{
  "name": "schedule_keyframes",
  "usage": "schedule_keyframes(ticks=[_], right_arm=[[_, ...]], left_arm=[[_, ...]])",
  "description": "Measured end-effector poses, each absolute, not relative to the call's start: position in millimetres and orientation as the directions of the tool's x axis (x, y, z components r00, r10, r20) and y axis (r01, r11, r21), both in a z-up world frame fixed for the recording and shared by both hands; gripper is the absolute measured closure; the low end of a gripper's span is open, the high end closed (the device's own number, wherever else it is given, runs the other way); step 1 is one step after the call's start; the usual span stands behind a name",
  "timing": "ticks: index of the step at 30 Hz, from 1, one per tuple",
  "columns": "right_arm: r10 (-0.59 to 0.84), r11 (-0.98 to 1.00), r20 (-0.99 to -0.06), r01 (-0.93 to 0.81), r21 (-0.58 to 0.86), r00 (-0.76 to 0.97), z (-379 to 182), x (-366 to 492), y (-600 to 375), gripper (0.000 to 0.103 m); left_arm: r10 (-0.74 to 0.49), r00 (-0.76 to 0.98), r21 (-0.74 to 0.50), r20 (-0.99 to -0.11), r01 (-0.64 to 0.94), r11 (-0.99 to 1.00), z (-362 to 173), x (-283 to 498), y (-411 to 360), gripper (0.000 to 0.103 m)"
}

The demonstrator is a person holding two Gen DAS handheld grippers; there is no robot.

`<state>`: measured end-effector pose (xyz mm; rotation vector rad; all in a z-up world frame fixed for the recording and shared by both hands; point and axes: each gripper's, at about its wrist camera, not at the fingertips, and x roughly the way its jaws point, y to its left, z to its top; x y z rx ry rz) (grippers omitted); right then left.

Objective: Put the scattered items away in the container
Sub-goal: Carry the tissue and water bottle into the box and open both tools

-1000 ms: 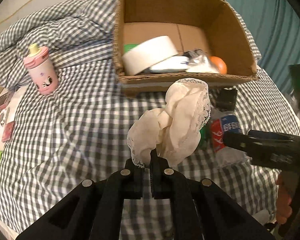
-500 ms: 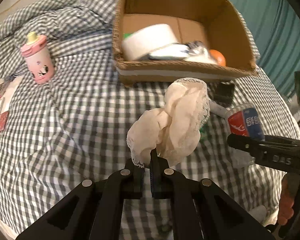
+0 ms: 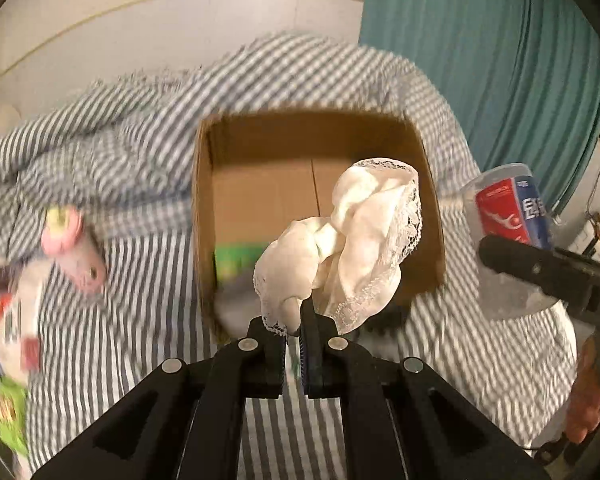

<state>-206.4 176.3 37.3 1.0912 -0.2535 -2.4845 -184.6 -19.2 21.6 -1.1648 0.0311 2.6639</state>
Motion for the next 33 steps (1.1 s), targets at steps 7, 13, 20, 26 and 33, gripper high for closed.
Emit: schedule_keyframes(ticks=[7,13,20,26,33], right_arm=[[-0.432,-0.901,-0.698,0.243,0.359,-0.571,4.5,-281.7,160.7,0.04],[-0.412,-0.911,-0.707,0.237,0.339,-0.574,-13.5,-299.6,160.3,0.04],[-0.333,-0.94,-0.669,0.182,0.288,-0.665,-21.4,-306.9,163.6,0.009],[-0.338,-0.938,-0.644,0.193,0.286,-0.687,-4.3,-294.2,172.4,0.009],[-0.358,-0.927,-0.644,0.177,0.33,-0.676,17.3,-269.9,193.1,0.009]], left_arm=[[0.133,-0.652,-0.014,-0.746,-0.185,-0.983,0.4,-262.4,4.6,0.099],[0.16,-0.624,-0.053,-0.765,-0.187,-0.981,-35.1,-294.0,18.2,0.099],[0.118,-0.65,-0.019,-0.751,-0.157,-0.987,-53.0,-308.4,22.1,0.058],[0.026,-0.717,0.055,-0.697,-0.09,-0.994,-43.3,-295.3,17.1,0.0],[0.04,-0.707,0.021,-0.706,-0.078,-0.997,-26.7,-274.9,9.2,0.0]])
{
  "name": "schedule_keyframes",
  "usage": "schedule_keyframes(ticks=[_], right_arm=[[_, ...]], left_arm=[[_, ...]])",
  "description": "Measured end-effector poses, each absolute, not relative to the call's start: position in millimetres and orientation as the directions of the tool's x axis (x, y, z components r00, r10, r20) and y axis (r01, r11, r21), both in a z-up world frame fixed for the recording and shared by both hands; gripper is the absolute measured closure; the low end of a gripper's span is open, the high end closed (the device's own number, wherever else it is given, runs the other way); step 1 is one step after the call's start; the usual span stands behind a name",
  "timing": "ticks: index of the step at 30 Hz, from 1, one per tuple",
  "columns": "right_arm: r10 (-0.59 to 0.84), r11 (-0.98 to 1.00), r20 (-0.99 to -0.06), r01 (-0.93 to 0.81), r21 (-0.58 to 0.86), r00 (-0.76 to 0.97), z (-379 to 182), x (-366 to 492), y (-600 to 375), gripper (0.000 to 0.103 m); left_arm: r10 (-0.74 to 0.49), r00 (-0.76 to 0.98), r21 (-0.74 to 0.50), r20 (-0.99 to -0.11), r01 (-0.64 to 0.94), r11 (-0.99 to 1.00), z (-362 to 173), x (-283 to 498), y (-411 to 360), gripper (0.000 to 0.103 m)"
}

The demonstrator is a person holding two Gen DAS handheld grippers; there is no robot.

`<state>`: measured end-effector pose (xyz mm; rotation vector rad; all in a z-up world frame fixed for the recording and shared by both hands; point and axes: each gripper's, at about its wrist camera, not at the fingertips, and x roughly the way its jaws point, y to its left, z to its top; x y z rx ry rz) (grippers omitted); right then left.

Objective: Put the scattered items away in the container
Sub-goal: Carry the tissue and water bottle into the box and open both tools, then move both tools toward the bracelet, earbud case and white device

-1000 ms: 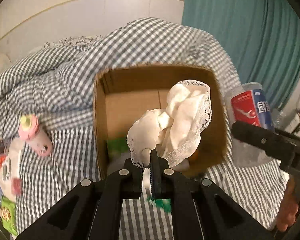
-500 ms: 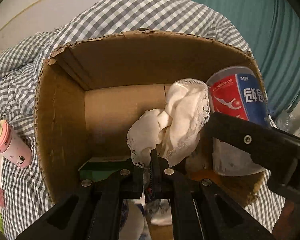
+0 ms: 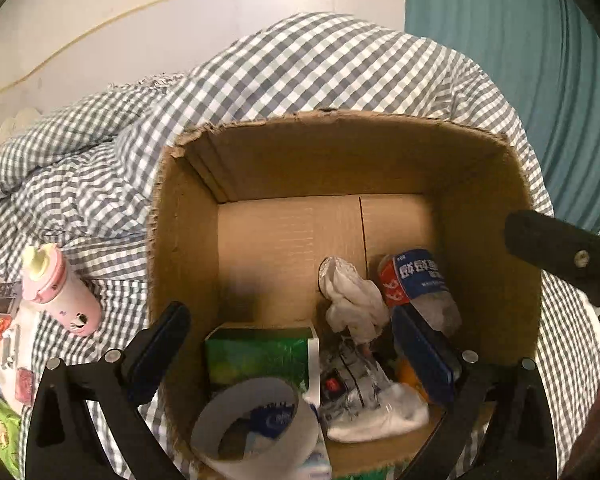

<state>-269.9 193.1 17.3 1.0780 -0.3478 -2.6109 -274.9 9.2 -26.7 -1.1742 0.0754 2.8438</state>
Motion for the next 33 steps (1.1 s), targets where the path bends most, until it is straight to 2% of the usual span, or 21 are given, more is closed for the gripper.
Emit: schedule_keyframes(ticks=[7,12,17,23,33], right_arm=[[-0.33,-0.938,-0.603,0.18,0.297,-0.727,82.2,-189.8,229.8,0.008],[-0.28,-0.955,-0.552,0.169,0.244,-0.786,128.8,-125.3,246.2,0.008],[-0.247,-0.966,-0.513,0.168,0.196,-0.822,144.8,-65.6,247.2,0.008],[-0.226,-0.973,-0.56,0.164,0.159,-0.797,114.8,-22.0,235.1,0.008],[-0.209,-0.977,-0.683,0.17,0.124,-0.7,28.5,14.0,211.0,0.008]], left_arm=[[0.041,-0.691,0.002,-0.722,-0.062,-0.998,21.4,-223.1,0.0,0.0],[0.036,-0.747,0.023,-0.664,-0.069,-0.997,70.6,-166.7,1.5,0.0],[0.054,-0.79,0.05,-0.61,-0.106,-0.993,98.2,-108.6,13.6,0.0],[0.058,-0.795,0.078,-0.603,-0.131,-0.988,89.9,-58.1,23.1,0.0],[0.016,-0.75,0.089,-0.661,-0.1,-0.991,16.7,-3.8,8.4,0.0]])
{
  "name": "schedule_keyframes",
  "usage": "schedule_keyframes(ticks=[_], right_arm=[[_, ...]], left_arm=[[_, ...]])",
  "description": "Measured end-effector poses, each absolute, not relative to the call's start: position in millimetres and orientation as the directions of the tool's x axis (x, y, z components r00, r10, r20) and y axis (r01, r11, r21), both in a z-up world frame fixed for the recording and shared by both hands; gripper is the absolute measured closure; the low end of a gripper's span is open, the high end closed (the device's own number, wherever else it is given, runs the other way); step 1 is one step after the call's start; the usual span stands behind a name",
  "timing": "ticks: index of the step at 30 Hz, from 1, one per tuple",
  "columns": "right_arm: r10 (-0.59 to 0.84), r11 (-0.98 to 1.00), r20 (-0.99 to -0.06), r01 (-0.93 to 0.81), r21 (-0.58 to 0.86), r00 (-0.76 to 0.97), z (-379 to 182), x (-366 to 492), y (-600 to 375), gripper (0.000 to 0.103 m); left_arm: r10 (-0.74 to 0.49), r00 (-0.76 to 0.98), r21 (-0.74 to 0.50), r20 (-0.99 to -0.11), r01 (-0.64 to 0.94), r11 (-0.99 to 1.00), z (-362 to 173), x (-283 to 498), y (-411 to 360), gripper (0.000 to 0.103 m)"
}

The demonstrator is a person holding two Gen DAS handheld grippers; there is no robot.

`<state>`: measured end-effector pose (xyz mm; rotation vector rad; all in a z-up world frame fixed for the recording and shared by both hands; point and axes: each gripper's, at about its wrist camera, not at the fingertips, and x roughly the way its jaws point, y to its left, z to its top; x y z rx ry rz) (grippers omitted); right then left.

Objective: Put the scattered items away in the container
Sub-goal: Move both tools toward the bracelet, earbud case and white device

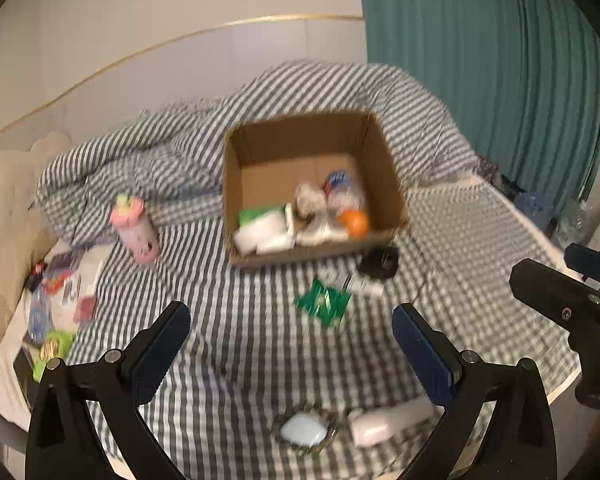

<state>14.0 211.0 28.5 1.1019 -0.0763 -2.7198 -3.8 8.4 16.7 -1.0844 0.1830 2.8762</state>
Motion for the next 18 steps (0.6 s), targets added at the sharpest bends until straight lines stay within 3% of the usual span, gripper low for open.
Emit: schedule_keyframes(ticks=[7,18], right_arm=[[-0.246,-0.968,-0.736,0.194,0.157,-0.63,-26.8,27.1,198.9,0.008],[-0.277,-0.956,-0.831,0.227,0.187,-0.483,-103.1,23.5,194.0,0.008]], left_arm=[[-0.002,-0.668,0.064,-0.744,-0.069,-0.996,-47.1,16.7,-16.5,0.0],[0.042,-0.605,0.041,-0.795,-0.123,-0.992,-114.9,37.4,-26.3,0.0]])
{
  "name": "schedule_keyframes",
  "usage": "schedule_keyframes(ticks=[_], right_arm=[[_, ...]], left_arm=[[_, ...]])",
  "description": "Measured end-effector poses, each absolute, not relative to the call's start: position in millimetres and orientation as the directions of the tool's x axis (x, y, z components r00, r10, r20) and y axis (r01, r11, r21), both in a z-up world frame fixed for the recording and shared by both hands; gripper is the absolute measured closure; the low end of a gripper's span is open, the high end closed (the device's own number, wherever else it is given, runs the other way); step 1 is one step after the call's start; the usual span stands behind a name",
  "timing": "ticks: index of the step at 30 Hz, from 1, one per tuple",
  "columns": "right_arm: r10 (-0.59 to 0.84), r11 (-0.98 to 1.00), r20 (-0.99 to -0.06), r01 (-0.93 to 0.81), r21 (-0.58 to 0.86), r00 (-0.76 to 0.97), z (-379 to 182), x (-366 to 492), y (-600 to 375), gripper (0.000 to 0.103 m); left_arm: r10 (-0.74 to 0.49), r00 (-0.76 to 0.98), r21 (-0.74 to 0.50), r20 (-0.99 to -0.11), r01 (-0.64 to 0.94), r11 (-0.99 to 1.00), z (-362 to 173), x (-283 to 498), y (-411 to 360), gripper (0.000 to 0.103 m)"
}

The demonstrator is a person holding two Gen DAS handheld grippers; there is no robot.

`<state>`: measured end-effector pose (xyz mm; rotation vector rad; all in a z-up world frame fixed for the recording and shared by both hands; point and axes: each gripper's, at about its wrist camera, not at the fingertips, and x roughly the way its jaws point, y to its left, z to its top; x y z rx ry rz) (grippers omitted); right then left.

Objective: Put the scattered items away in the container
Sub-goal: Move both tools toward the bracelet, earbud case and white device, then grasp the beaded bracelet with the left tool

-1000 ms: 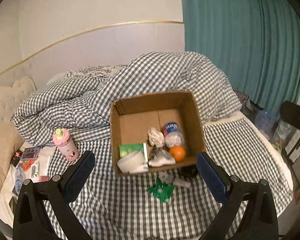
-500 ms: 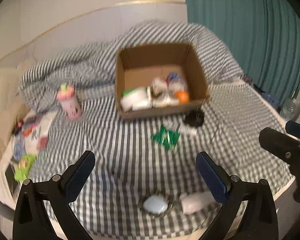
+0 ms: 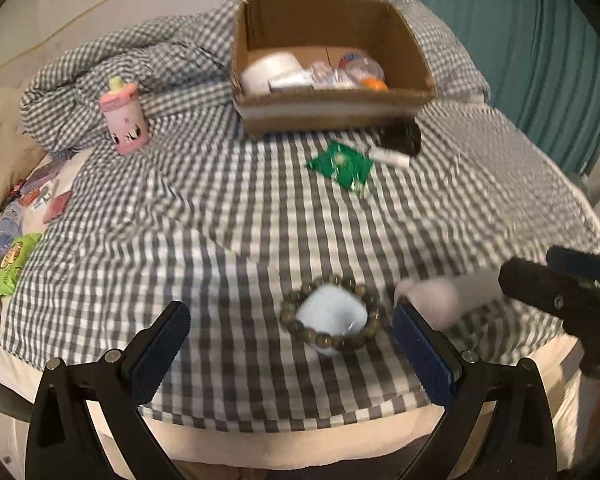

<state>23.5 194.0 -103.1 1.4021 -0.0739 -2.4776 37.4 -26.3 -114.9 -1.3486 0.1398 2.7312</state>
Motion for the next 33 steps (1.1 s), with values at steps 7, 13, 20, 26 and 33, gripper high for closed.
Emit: schedule_keyframes(ticks=[7,13,20,26,33], right_arm=[[-0.276,-0.957,-0.853,0.212,0.199,-0.444,-122.8,19.4,198.2,0.008],[-0.279,-0.957,-0.856,0.201,0.21,-0.436,-129.6,13.9,200.8,0.008],[-0.277,-0.958,-0.863,0.192,0.213,-0.423,-136.0,9.2,203.3,0.008],[-0.274,-0.96,-0.862,0.18,0.216,-0.426,-137.1,5.8,205.4,0.008],[-0.277,-0.958,-0.862,0.191,0.214,-0.425,-136.5,6.7,201.6,0.008]], left_arm=[[0.075,-0.544,0.024,-0.836,-0.173,-0.985,-143.6,30.6,-18.1,0.0],[0.109,-0.519,0.007,-0.848,-0.216,-0.976,-161.0,23.3,-10.3,0.0],[0.115,-0.498,0.006,-0.859,-0.234,-0.972,-179.8,-0.1,-8.0,0.0],[0.173,-0.501,-0.061,-0.848,-0.233,-0.971,-175.1,-5.2,-17.5,0.002],[0.236,-0.517,-0.126,-0.823,-0.239,-0.963,-156.7,-4.9,-24.2,0.037]])
